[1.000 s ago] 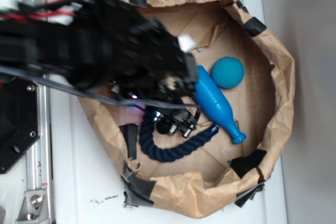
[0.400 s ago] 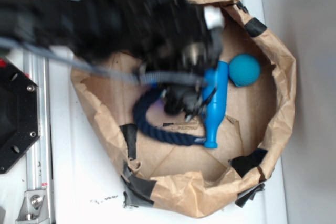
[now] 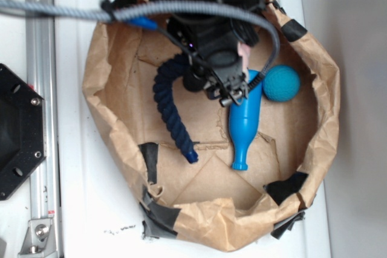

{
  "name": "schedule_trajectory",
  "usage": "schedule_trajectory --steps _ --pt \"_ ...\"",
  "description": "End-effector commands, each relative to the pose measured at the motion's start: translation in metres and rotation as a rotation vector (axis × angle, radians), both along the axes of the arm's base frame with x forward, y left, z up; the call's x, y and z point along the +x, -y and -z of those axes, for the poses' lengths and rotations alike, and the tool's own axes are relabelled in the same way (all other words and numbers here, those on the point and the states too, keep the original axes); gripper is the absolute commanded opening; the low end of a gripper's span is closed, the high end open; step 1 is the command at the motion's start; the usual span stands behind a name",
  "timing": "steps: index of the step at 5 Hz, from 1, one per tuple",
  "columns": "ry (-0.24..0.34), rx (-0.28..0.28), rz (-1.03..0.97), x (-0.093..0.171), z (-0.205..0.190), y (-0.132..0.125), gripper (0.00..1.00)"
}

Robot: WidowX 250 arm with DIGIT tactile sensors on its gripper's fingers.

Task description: Grab the blue rope.

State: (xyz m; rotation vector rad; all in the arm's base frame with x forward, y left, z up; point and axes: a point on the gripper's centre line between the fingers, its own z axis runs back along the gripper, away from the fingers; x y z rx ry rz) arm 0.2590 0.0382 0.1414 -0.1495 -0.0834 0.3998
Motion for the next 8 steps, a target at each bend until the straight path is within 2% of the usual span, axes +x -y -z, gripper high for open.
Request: schedule_trajectory --steps 1,2,3,4,5,6,7,8 --pt "0.023 -0.024 0.117 0.005 -0.016 0.011 0.0" --pt "-0.034 -0.016 0.147 0.013 0.005 0.027 0.0" --pt "-0.062 0.031 0.14 0.015 0.021 0.029 0.0" --pt "-0.061 0.023 0.13 0.013 0.022 0.028 0.0" --pt "-0.107 0.035 0.096 0.015 0.042 0.02 0.0" --pt "-0.132 0.068 0.109 0.022 0.06 0.022 0.0" --pt "-0.096 0.059 0.112 0.02 0.052 0.026 1.0" --pt "-0.105 0.063 0.102 0.014 0.056 0.027 1.0"
